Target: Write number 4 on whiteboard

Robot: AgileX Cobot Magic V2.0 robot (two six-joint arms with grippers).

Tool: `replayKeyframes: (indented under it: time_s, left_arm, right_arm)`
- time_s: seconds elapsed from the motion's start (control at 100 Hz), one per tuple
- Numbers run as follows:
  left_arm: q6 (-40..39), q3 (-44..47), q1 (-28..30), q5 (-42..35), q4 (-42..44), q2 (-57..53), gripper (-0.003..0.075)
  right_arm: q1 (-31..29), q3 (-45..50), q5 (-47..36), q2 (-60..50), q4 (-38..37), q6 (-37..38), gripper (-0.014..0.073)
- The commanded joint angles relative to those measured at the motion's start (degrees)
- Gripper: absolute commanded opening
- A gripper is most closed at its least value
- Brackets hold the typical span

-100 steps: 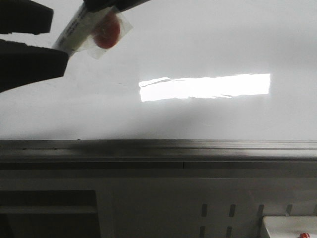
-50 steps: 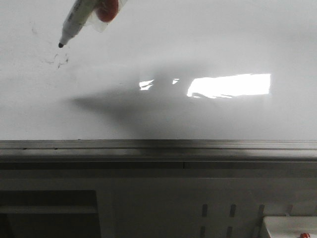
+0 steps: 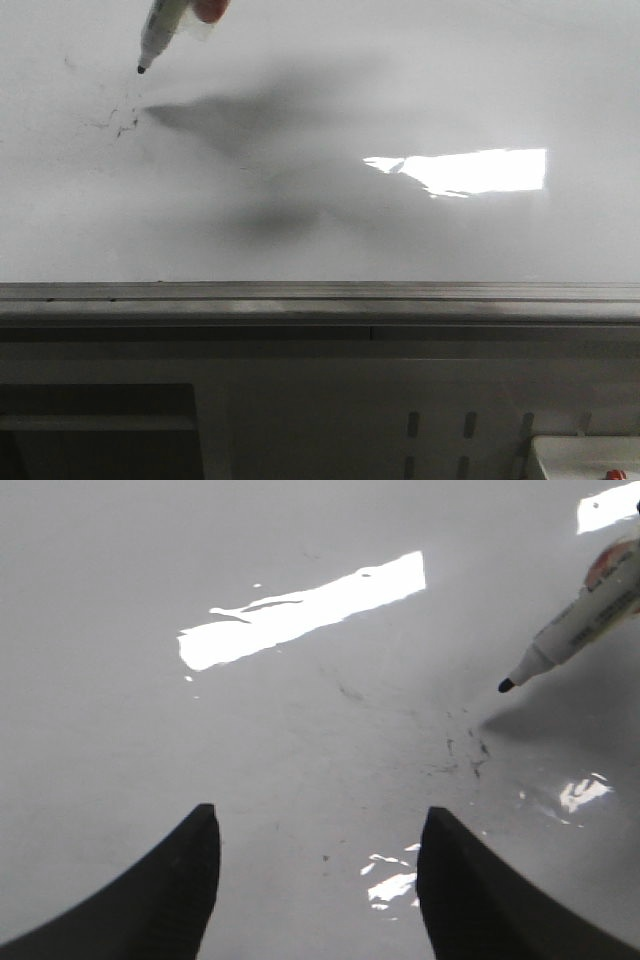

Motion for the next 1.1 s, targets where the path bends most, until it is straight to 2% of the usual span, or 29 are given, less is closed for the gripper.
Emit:
replayKeyframes:
  time_s: [0.0, 0.34, 0.71, 0.96, 1.09]
  left_arm:
    - [-0.4, -1.6, 1.3, -5.0, -0.9, 0.0, 0.0399]
    - [-0.4, -1.6, 1.4, -5.0, -0.9, 0.0, 0.0399]
    - [-0.4, -1.6, 1.4, -5.0, -0.9, 0.0, 0.0399]
    - [-0.4, -1.6, 1.4, -5.0, -0.9, 0.0, 0.0399]
    - [-0.4, -1.6, 1.4, -5.0, -0.9, 0.0, 0.0399]
  right_arm:
    - [-1.0, -2.2, -4.9, -0.9, -1.1, -0.6, -0.0064]
    - [-1.3, -2.2, -2.8, 1.6, -1.8, -0.6, -0.0064]
    - [2.2, -0.8, -0.9, 2.0, -1.7, 0.9, -0.0064]
    - [-1.6, -0.6, 4.6, -0.2, -2.5, 2.3, -0.0062]
    - [-4.5, 2.5, 5.9, -3.5, -4.3, 3.6, -0.0063]
